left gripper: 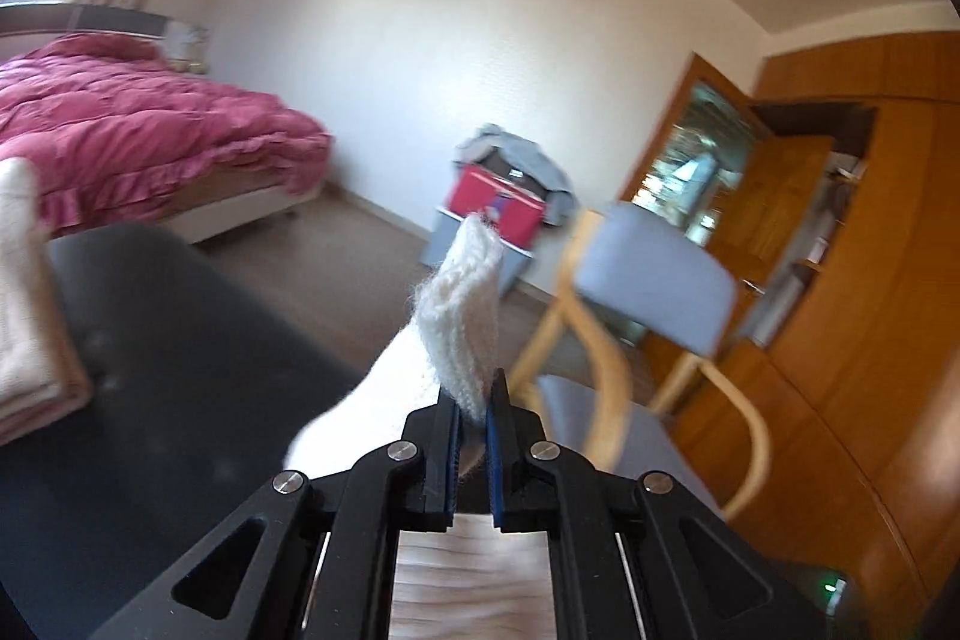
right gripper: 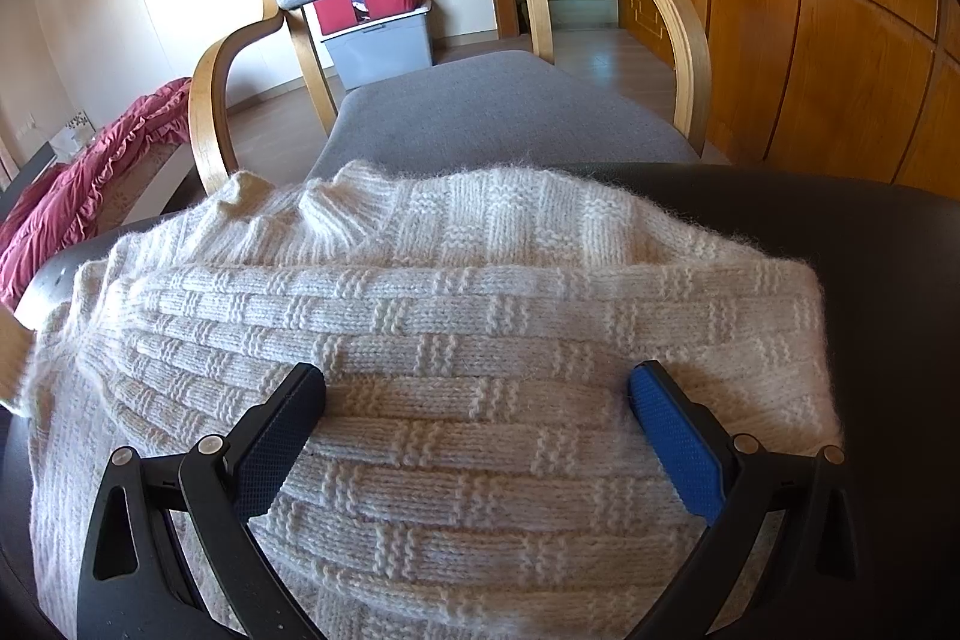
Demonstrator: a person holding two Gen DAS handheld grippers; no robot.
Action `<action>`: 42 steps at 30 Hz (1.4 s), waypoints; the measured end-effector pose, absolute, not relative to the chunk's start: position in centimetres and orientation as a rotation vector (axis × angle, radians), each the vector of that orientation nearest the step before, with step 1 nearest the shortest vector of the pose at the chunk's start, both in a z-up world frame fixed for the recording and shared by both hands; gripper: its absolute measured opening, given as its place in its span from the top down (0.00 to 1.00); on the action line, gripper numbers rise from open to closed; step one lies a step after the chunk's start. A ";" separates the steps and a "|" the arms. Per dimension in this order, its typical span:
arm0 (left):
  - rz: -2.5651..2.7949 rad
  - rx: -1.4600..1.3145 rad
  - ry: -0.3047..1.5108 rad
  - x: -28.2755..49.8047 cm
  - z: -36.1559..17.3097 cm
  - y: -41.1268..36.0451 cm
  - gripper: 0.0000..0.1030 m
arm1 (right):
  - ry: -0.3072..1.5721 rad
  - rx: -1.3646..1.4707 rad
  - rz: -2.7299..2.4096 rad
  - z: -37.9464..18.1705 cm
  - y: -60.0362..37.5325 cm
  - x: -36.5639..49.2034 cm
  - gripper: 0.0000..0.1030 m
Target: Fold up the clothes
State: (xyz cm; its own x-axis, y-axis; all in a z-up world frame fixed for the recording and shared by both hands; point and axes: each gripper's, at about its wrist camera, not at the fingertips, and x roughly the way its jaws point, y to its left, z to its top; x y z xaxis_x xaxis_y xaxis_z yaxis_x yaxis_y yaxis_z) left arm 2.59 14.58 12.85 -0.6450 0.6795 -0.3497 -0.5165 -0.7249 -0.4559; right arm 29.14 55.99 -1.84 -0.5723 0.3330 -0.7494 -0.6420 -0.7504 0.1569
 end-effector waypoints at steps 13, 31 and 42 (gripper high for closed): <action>1.963 -0.720 -0.197 16.1 10.5 32.9 0.94 | 0.648 -0.927 2.340 -1.8 56.6 29.9 0.00; 1.763 -0.916 0.039 21.7 1.0 45.2 0.92 | 1.227 -0.421 2.387 -1.2 59.9 35.3 0.00; 1.742 -0.872 -0.205 17.5 2.1 33.4 0.79 | 1.287 -0.391 2.408 -1.1 60.1 35.1 0.00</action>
